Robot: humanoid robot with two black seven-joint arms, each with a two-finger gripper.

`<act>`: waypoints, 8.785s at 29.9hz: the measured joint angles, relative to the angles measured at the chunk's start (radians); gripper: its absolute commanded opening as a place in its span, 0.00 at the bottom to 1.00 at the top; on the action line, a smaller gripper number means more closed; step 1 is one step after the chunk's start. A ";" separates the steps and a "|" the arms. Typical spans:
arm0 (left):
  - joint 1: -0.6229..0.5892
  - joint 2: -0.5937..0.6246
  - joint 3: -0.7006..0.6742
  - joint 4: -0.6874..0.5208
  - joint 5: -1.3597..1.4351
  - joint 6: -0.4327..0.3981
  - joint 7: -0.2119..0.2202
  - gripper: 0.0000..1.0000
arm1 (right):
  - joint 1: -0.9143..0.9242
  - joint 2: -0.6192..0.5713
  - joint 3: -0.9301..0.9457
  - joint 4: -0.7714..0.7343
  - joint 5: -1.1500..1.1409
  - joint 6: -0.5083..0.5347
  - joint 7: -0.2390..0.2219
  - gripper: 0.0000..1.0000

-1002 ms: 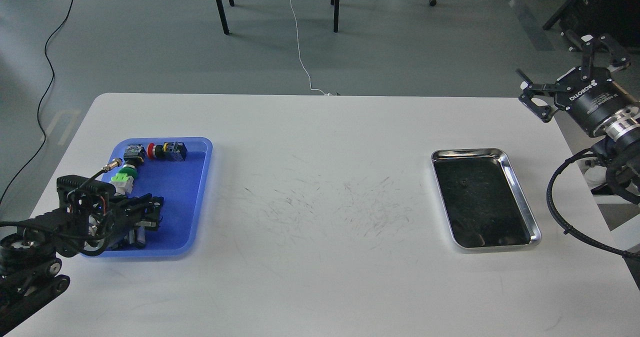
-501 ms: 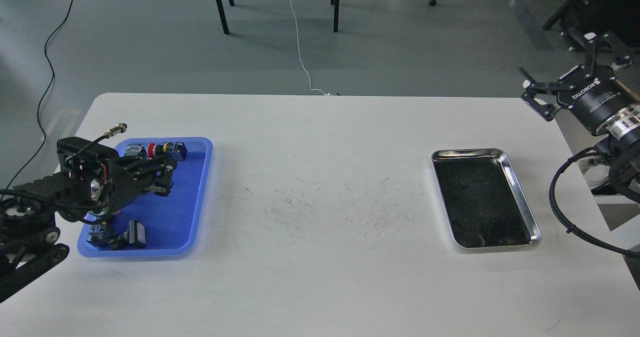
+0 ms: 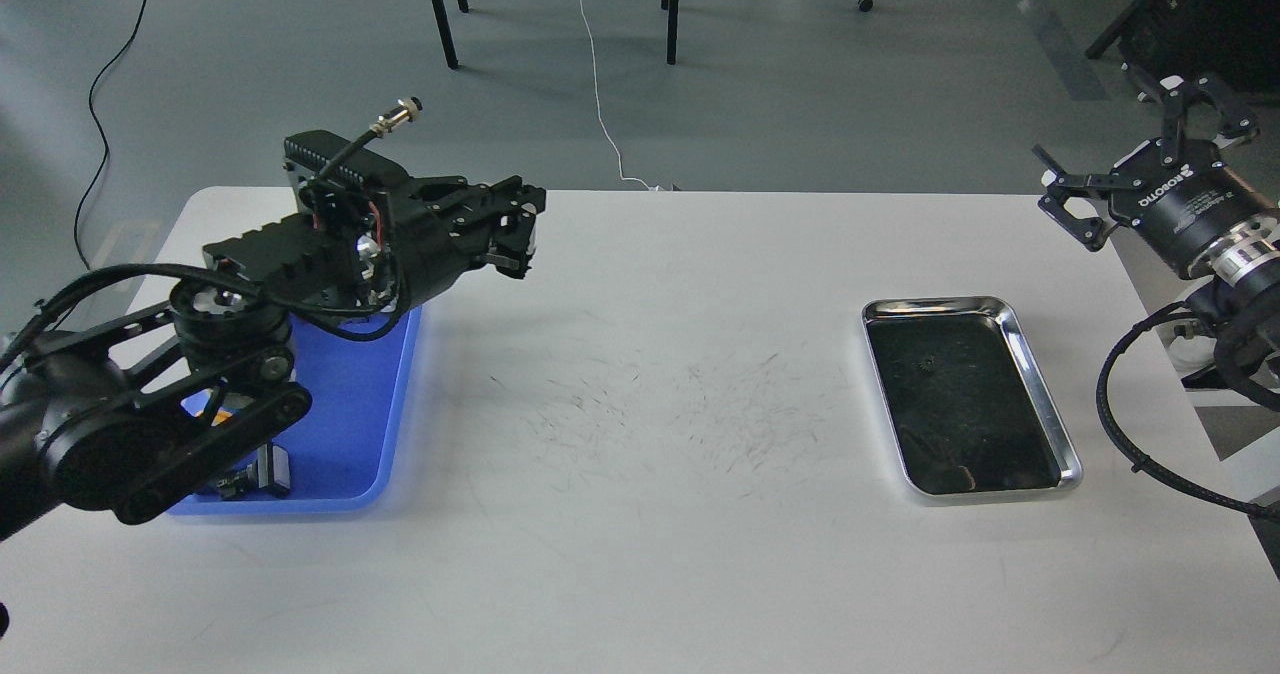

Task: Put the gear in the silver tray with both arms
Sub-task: 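Lift the gear with the left gripper and carry it toward the table center, then release the gear onto the table center and raise the left arm, then reach the right gripper down to the black gear and grasp it, then carry the gear with the right gripper onto the silver tray and release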

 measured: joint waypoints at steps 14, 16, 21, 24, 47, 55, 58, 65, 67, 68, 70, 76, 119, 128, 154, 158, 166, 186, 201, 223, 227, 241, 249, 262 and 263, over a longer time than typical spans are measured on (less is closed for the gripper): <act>0.001 -0.491 0.191 0.288 0.180 0.019 -0.002 0.06 | -0.002 -0.012 -0.023 -0.020 -0.012 0.000 -0.001 0.98; 0.018 -0.509 0.214 0.331 0.197 0.041 -0.011 0.06 | -0.002 -0.014 -0.026 -0.019 -0.013 0.000 -0.001 0.98; 0.050 -0.515 0.226 0.356 0.207 0.055 -0.013 0.06 | 0.001 -0.015 -0.025 -0.017 -0.013 0.000 -0.001 0.98; 0.054 -0.516 0.227 0.370 0.207 0.056 -0.010 0.06 | 0.002 -0.015 -0.023 -0.018 -0.013 0.000 -0.001 0.98; 0.117 -0.516 0.275 0.431 0.198 0.090 -0.017 0.09 | 0.002 -0.068 -0.001 0.013 -0.012 -0.030 -0.001 0.98; 0.164 -0.516 0.292 0.430 0.198 0.099 -0.020 0.24 | 0.001 -0.068 -0.001 0.015 -0.012 -0.029 -0.002 0.98; 0.177 -0.516 0.294 0.430 0.199 0.105 -0.026 0.28 | 0.001 -0.068 -0.001 0.016 -0.012 -0.029 -0.002 0.98; 0.183 -0.516 0.300 0.425 0.199 0.120 -0.029 0.36 | 0.002 -0.068 -0.003 0.016 -0.012 -0.030 -0.002 0.98; 0.183 -0.516 0.301 0.423 0.199 0.124 -0.029 0.41 | 0.003 -0.068 -0.003 0.016 -0.012 -0.030 -0.001 0.98; 0.183 -0.516 0.301 0.422 0.199 0.125 -0.029 0.44 | 0.003 -0.068 -0.003 0.016 -0.012 -0.030 -0.002 0.98; 0.182 -0.516 0.302 0.420 0.199 0.131 -0.029 0.50 | 0.003 -0.068 -0.003 0.016 -0.012 -0.030 -0.002 0.98; 0.128 -0.516 0.300 0.406 0.156 0.160 -0.029 0.97 | 0.003 -0.068 -0.003 0.016 -0.012 -0.030 -0.002 0.98; 0.329 -0.196 -0.673 0.253 -1.153 0.301 -0.036 0.98 | 0.895 0.125 -1.464 0.387 -0.642 -0.042 -0.015 0.99; 0.335 -0.186 -0.675 0.253 -1.150 0.302 -0.067 0.98 | 0.943 0.367 -1.610 0.302 -0.702 -0.035 -0.044 0.99; 0.335 -0.125 -0.678 0.253 -1.147 0.358 -0.121 0.98 | 1.064 0.612 -1.822 0.225 -0.459 0.000 -0.153 0.96; 0.335 -0.119 -0.678 0.253 -1.149 0.359 -0.127 0.98 | 1.050 0.613 -1.843 0.193 -0.445 0.000 -0.153 0.95; 0.339 -0.119 -0.678 0.253 -1.152 0.359 -0.134 0.98 | 1.007 0.613 -1.837 0.166 -0.376 0.000 -0.147 0.95; 0.342 -0.112 -0.678 0.253 -1.152 0.359 -0.141 0.98 | 0.960 0.613 -1.835 0.123 -0.339 0.000 -0.154 0.91; 0.341 -0.111 -0.679 0.253 -1.152 0.359 -0.141 0.98 | 0.953 0.613 -1.827 0.124 -0.307 0.000 -0.192 0.72; 0.341 -0.113 -0.680 0.252 -1.152 0.359 -0.142 0.98 | 0.954 0.613 -1.828 0.124 -0.323 0.000 -0.226 0.36; 0.341 -0.113 -0.680 0.252 -1.152 0.359 -0.142 0.98 | 0.954 0.612 -1.828 0.124 -0.326 0.000 -0.228 0.15; 0.341 -0.113 -0.678 0.253 -1.152 0.359 -0.142 0.98 | 0.954 0.613 -1.828 0.120 -0.325 0.000 -0.228 0.02; 0.341 -0.115 -0.678 0.253 -1.152 0.359 -0.142 0.98 | 0.962 0.613 -1.828 0.102 -0.323 0.000 -0.226 0.02; 0.339 -0.117 -0.677 0.253 -1.152 0.362 -0.140 0.98 | 1.273 0.521 -1.754 0.326 -0.343 0.000 -0.221 0.02; 0.339 -0.119 -0.677 0.253 -1.152 0.361 -0.140 0.98 | 1.285 0.461 -1.760 0.345 -0.371 0.000 -0.220 0.02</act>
